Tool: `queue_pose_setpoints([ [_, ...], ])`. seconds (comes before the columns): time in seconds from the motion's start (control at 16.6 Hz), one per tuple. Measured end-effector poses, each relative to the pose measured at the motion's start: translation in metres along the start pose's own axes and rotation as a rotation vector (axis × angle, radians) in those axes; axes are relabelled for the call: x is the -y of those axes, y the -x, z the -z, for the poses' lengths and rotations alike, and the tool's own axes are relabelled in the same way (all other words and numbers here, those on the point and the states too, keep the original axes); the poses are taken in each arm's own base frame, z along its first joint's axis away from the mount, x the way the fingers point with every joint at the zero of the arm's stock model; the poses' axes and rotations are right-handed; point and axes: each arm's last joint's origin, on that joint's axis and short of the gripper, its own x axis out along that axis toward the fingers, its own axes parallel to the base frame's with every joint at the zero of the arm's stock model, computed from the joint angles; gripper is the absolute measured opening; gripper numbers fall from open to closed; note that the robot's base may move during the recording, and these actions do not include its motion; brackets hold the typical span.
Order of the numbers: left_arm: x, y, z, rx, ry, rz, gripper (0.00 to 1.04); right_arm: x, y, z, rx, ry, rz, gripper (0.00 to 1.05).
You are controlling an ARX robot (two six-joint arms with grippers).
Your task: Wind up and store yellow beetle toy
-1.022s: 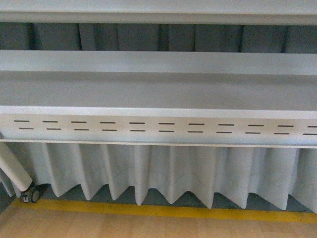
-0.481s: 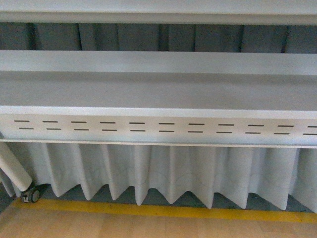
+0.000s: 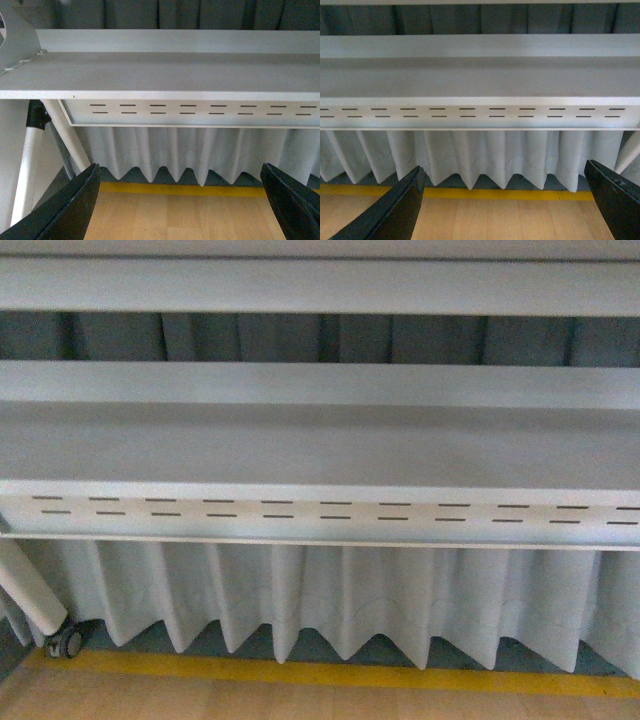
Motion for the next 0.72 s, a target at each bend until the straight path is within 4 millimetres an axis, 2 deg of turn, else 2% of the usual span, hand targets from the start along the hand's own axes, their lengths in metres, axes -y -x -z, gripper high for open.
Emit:
queue_pose_setpoints([
  [0.72, -0.0001, 0.0, -0.0003, 0.003, 0.0, -0.002, 0.98, 0.0, 0.0, -0.0003, 0.003, 0.0, 0.0, 0.98],
])
